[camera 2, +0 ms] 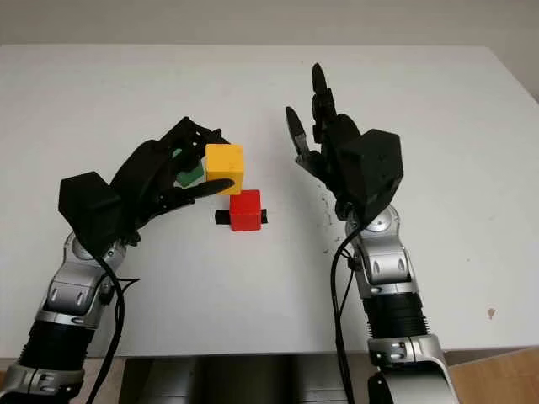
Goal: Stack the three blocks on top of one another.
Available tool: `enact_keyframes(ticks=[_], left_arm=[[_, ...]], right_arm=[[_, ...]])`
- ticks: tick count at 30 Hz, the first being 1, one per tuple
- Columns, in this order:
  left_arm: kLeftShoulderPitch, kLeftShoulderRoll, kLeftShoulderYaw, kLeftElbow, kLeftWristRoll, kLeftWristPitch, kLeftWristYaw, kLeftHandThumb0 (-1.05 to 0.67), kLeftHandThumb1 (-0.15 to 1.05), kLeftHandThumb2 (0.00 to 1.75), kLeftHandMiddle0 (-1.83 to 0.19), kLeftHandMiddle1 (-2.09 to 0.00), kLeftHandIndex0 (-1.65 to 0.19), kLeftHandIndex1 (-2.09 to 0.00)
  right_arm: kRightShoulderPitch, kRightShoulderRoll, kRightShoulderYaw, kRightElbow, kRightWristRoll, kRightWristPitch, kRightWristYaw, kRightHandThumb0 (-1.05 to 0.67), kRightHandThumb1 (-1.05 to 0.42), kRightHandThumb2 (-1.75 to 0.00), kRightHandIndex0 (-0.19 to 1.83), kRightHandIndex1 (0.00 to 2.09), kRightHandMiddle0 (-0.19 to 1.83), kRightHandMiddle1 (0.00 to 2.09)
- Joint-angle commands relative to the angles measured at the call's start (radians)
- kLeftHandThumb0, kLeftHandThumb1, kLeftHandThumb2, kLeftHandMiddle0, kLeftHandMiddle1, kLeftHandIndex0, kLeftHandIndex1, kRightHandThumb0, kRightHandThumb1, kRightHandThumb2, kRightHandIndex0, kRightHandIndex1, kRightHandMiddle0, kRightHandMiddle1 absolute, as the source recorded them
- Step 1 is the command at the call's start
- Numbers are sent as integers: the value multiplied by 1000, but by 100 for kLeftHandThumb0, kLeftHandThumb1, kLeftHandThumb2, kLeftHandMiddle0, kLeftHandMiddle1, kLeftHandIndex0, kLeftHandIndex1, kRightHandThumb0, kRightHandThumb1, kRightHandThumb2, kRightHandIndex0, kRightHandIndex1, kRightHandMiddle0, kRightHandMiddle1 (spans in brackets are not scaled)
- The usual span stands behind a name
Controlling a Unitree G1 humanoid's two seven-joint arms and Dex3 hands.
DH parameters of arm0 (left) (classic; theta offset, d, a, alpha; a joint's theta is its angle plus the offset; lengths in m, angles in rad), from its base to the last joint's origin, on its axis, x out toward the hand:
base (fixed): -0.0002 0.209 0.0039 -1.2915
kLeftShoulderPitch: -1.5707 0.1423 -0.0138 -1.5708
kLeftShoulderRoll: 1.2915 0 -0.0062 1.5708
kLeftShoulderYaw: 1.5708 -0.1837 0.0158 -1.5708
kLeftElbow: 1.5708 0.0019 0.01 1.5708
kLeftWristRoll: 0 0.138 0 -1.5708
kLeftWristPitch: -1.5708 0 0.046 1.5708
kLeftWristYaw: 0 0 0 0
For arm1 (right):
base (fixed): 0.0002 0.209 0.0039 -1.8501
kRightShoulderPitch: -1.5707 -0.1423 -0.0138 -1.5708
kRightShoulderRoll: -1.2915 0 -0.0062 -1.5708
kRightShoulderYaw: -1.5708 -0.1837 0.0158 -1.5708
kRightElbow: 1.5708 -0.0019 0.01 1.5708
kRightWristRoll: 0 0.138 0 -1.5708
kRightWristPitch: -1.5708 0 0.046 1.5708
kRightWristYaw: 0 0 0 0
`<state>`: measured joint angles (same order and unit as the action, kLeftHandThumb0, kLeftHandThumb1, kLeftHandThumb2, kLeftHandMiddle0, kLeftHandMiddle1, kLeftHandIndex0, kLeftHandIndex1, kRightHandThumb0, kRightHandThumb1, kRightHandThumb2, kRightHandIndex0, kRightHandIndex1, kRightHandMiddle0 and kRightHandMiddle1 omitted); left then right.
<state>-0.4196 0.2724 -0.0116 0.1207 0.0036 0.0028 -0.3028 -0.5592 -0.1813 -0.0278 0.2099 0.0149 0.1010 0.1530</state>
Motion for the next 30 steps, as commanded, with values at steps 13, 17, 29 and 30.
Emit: enact_keyframes(ticks=[13, 17, 29, 30], left_arm=[[5, 1, -85, 30, 136, -80, 29, -60, 102, 5, -13, -5, -27, -178], [9, -2, -93, 24, 152, -75, 36, -57, 102, 5, -11, -5, -26, -179], [16, -16, -99, 34, 175, -88, 81, -55, 103, 6, -13, -6, -21, -180], [16, -17, -99, 35, 174, -89, 83, -54, 103, 5, -14, -6, -21, -180]], right_arm=[[4, 5, -3, -23, 4, -1, -6, -69, -105, -59, -19, 4, -18, 5], [8, 7, -4, -27, 7, -1, -7, -69, -105, -59, -19, 4, -18, 5], [13, 7, -3, -31, 15, 0, -2, -68, -105, -58, -19, 4, -18, 5], [14, 6, -3, -32, 15, 3, -2, -69, -105, -58, -19, 4, -18, 5]])
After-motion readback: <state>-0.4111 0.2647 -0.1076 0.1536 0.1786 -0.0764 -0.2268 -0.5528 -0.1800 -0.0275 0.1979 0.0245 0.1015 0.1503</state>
